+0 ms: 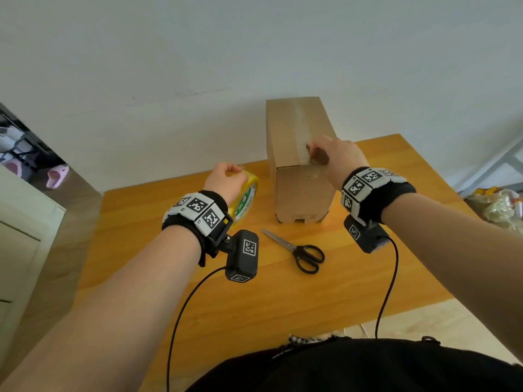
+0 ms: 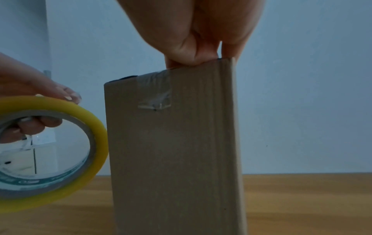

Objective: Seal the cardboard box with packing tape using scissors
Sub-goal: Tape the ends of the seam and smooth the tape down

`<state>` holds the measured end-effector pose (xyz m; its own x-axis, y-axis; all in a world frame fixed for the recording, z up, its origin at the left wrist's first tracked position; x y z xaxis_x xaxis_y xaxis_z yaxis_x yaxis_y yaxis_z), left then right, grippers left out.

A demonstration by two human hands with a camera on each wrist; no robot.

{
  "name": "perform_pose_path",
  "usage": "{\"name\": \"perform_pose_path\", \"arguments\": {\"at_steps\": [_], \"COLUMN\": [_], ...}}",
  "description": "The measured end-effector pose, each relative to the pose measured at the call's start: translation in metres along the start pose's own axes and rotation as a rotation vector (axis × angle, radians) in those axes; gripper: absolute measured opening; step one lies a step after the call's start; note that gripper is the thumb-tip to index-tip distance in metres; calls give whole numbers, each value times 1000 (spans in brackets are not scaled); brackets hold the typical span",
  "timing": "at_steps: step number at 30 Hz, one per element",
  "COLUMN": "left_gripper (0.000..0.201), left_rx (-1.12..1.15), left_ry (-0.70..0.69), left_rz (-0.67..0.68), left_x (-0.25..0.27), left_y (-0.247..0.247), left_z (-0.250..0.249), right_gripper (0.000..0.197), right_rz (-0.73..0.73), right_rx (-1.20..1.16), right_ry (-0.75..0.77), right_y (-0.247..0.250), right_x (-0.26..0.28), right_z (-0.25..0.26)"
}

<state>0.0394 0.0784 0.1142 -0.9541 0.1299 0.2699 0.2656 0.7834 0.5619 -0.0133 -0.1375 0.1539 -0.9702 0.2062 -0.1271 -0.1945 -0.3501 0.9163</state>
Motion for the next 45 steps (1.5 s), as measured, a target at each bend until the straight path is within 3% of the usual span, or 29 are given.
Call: {"name": "perform_pose_path", "arguments": {"at_steps": [4, 8, 15, 19, 23, 29, 35, 39, 42, 45], "left_gripper": [16, 13, 13, 18, 24, 26, 35, 61, 79, 68], "left_rx": [-11, -14, -50, -74, -68, -80, -92, -87, -76, -108], "left_ry": [-29, -35, -76, -106, -148, -201, -225, -187, -164, -178], "left_rz": [-3, -16, 14, 69, 96, 113, 116, 100, 193, 246], "left_x": [6, 16, 45, 61, 77, 91, 98, 97, 98, 103], "left_y": [0, -3, -15, -25, -38, -58, -73, -81, -93, -103], "left_z": [-7, -11, -23, -33, -45, -65, -79, -81, -76, -76], "right_gripper": [29, 25, 30, 33, 35, 14, 16, 17, 11, 11], "right_rz": [-19, 42, 5, 141, 179, 59, 25, -6, -29, -46], "right_rx": [-157, -75, -88, -192, -284, -504, -454, -398, -378, -335], "right_ry": [51, 226, 269, 347, 315, 193, 174, 130, 112, 112], "right_y": [1, -1, 12, 6, 6, 26, 36, 41, 47, 55], "right_x": [-1, 4, 18, 39, 48, 55, 61, 62, 60, 59], "right_z": [4, 20, 27, 45, 38, 11, -1, -13, -21, -28]}}
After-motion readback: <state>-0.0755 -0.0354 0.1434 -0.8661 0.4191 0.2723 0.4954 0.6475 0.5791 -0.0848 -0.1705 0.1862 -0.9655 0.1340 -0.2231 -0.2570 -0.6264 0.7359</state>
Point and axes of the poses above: each hand's wrist, its own x-axis away from the middle knuckle, its own y-axis out of the back of the hand, z = x × y, the point moved 9 cm from there along -x, towards the middle knuckle, and after that the axes turned 2 degrees about y, right-handed, at the moved point
